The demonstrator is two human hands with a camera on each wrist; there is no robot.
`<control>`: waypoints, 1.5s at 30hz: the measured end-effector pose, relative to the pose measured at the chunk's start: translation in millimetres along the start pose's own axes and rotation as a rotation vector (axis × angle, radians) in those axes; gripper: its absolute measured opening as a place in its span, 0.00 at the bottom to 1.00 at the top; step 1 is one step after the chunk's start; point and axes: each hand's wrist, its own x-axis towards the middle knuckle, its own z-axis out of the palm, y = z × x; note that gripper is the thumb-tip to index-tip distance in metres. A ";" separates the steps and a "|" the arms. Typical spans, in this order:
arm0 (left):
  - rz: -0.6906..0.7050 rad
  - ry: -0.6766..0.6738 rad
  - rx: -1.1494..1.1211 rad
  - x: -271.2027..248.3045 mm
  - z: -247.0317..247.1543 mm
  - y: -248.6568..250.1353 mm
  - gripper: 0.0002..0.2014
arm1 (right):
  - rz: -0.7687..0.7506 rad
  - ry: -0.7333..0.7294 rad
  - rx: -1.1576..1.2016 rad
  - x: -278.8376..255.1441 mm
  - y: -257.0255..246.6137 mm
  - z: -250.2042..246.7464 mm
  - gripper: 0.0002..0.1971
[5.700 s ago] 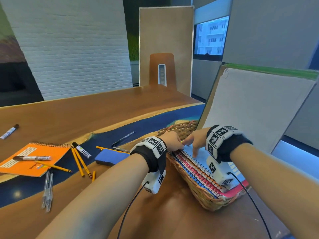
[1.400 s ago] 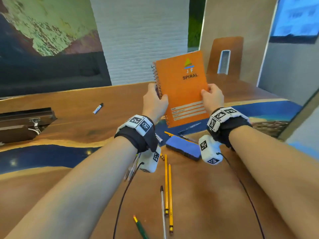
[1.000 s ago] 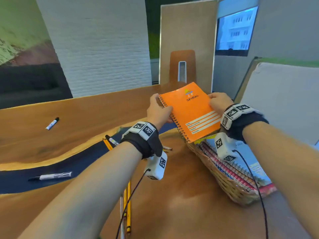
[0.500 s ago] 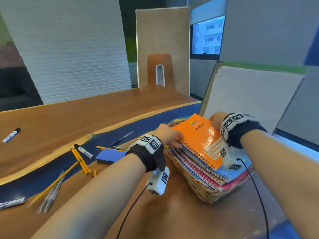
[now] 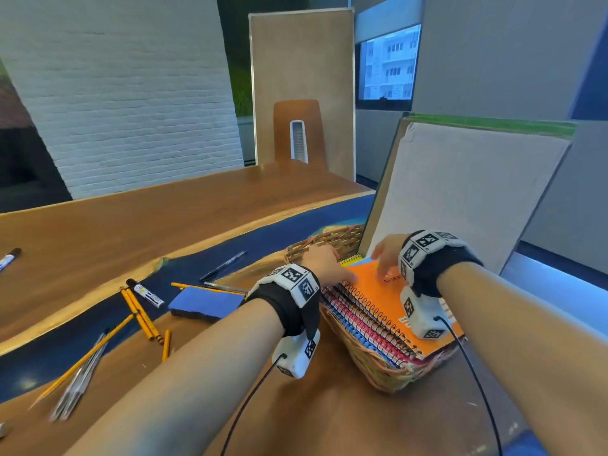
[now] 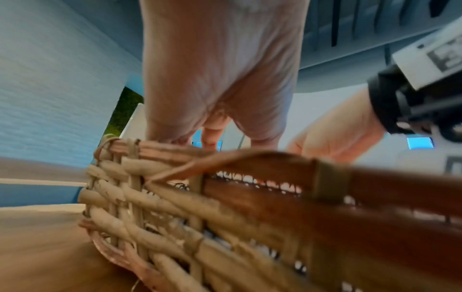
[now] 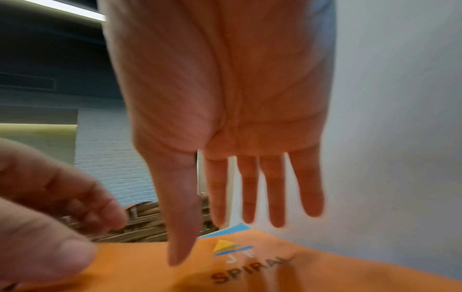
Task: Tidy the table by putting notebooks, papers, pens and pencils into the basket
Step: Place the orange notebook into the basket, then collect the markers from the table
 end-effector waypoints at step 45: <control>-0.557 -0.547 0.236 -213.5 -112.5 -214.4 0.10 | -0.656 -0.362 0.066 -76.9 -268.3 94.6 0.07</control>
